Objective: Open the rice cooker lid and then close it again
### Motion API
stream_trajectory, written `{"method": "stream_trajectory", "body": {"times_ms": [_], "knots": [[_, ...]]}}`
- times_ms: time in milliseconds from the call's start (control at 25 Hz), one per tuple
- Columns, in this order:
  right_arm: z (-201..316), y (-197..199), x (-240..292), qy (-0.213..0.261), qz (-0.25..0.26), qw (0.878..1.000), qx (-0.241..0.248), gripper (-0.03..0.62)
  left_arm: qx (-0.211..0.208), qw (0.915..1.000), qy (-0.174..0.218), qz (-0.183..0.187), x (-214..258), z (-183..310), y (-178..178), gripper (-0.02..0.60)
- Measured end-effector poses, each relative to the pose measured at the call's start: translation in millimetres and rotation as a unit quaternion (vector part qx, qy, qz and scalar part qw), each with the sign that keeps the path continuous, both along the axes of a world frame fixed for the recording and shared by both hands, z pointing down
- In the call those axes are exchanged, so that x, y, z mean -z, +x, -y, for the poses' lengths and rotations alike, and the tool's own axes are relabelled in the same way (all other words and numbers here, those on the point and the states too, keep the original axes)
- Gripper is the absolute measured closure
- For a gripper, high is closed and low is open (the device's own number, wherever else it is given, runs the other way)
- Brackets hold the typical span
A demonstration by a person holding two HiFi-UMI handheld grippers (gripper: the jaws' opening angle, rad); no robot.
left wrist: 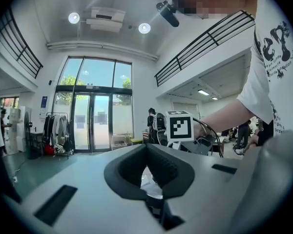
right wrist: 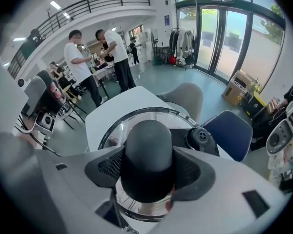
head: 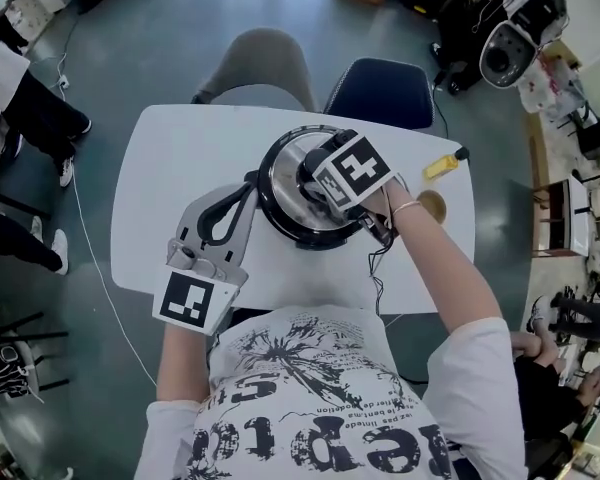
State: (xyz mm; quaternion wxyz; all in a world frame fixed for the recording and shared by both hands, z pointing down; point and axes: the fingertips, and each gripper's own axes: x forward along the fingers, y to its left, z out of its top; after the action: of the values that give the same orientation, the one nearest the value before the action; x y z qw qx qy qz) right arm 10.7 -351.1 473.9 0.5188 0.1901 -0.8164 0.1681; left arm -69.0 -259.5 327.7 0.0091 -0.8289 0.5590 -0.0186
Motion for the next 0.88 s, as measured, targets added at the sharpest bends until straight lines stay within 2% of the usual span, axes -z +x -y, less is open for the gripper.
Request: {"method": "stream_trajectory", "body": {"times_ms": [200,600,880], "knots": [[0,-2,0,-0.003,-0.002,1.000,-0.002,0.294,-0.003,1.0000,-0.001,-0.005,0,1,-3,0.569],[3,-2,6,-0.010,0.007,0.999,-0.031,0.303,-0.013,0.9999,-0.004,0.008,-3,-1,-8,0.569],[11,-2,36,0.023,0.015,0.999,-0.039,0.303,-0.019,0.9998,0.003,0.003,4,-2,-15,0.569]]}}
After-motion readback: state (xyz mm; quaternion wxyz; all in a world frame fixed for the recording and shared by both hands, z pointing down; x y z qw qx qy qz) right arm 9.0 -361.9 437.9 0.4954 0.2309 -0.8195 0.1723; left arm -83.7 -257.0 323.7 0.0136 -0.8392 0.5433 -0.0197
